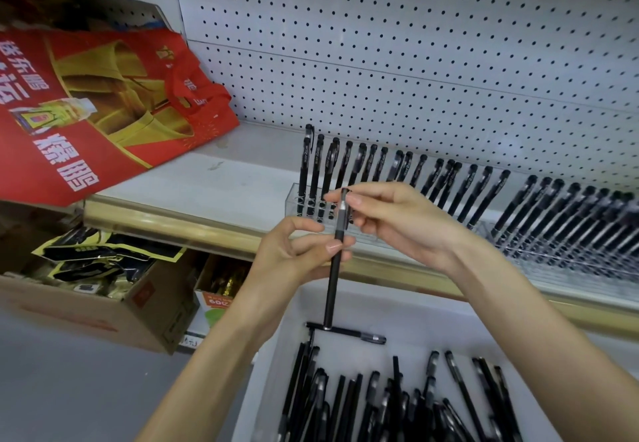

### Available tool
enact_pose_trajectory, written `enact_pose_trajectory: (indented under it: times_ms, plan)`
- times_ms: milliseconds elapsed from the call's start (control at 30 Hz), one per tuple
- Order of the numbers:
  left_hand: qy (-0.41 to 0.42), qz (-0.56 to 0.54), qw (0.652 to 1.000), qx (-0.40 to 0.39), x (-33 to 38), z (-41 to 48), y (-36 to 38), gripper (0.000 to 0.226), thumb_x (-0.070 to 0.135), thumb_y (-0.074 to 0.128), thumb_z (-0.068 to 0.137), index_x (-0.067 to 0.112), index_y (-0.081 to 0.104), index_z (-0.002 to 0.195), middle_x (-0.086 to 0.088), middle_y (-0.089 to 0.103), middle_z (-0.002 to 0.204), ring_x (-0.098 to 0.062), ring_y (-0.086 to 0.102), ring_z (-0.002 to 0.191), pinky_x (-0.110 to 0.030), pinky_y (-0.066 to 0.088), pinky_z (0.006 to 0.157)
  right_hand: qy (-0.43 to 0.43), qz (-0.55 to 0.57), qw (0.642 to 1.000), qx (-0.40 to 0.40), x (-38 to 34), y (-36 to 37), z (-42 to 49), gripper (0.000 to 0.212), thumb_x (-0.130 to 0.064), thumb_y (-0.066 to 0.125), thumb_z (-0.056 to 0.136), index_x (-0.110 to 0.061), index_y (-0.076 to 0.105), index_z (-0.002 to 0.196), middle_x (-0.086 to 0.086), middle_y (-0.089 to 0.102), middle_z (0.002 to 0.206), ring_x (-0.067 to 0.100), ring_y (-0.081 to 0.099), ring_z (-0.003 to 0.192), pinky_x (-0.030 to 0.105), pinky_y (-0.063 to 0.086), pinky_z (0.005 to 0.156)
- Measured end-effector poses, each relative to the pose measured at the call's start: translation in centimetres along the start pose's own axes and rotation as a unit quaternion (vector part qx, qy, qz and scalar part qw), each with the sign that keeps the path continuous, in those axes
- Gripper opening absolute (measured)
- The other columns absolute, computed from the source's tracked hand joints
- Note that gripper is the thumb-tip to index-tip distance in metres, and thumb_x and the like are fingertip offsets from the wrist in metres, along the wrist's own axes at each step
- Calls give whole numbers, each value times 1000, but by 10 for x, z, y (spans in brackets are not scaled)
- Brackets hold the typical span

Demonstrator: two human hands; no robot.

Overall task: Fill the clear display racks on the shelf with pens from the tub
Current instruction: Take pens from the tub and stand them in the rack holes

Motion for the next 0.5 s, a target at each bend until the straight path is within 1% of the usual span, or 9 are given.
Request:
enact_pose_trajectory:
  times_ms: [100,167,233,300,333,400,467,500]
  plan:
    - [3,3,1000,-12,-1,0,4,39,15,67,73,7,50,107,-14,73,97,-26,71,90,-33,56,81,-9,48,999,-23,-3,2,-2,25,-11,58,83,1,65,104,-6,71,79,4,50,64,14,46,62]
    - [5,17,1000,-18,-3,0,5,38,12,67,75,4,54,110,-14,73,96,-26,71,89,-33,57,81,-34,57,998,2,-8,-1,-2,21,-13,62,80,-3,68,97,0,71,83,3,52,61,14,46,57]
    - [11,47,999,-19,-4,-1,5,29,5,66,80,2,61,108,-14,74,95,-25,71,86,-30,57,77,-66,32,996,46,-15,-8,-3,22,-20,65,77,-7,69,94,6,70,85,4,54,60,15,43,53]
    - [22,65,998,-6,-6,-1,2,22,2,66,81,0,66,103,-14,74,93,-24,71,83,-27,57,74,-92,-43,991,88,-21,-13,-6,23,-22,68,79,-9,70,98,6,72,87,6,58,64,16,43,52]
    - [27,64,998,3,-6,-1,1,21,3,67,80,0,67,101,-14,74,92,-24,72,83,-26,57,74,-102,-67,988,99,-23,-13,-7,21,-17,68,81,-10,69,101,5,73,88,6,62,68,15,44,52]
    - [28,57,998,8,-6,1,1,26,11,69,75,2,69,99,-14,74,92,-24,72,84,-27,57,75,-120,-62,985,103,-24,-8,-9,26,-8,68,83,-11,65,109,7,73,88,9,68,75,16,49,57]
    - [30,70,997,9,-4,5,2,27,17,69,73,6,69,97,-11,74,91,-22,71,87,-30,57,79,-151,-51,980,116,-28,-7,-10,35,-4,69,82,-13,60,114,11,70,84,15,70,79,22,55,65]
    - [43,103,994,19,-2,8,0,23,20,69,75,10,70,96,-7,75,92,-19,71,89,-31,56,83,-169,-58,975,132,-33,-10,-10,37,-3,70,82,-14,57,115,11,69,81,16,70,78,25,57,67]
Point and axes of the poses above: each hand's wrist, its own z-axis towards the middle knuckle, its own y-axis out of the palm, x = y × z, the point moved 8 cm from there along z, towards the middle knuckle
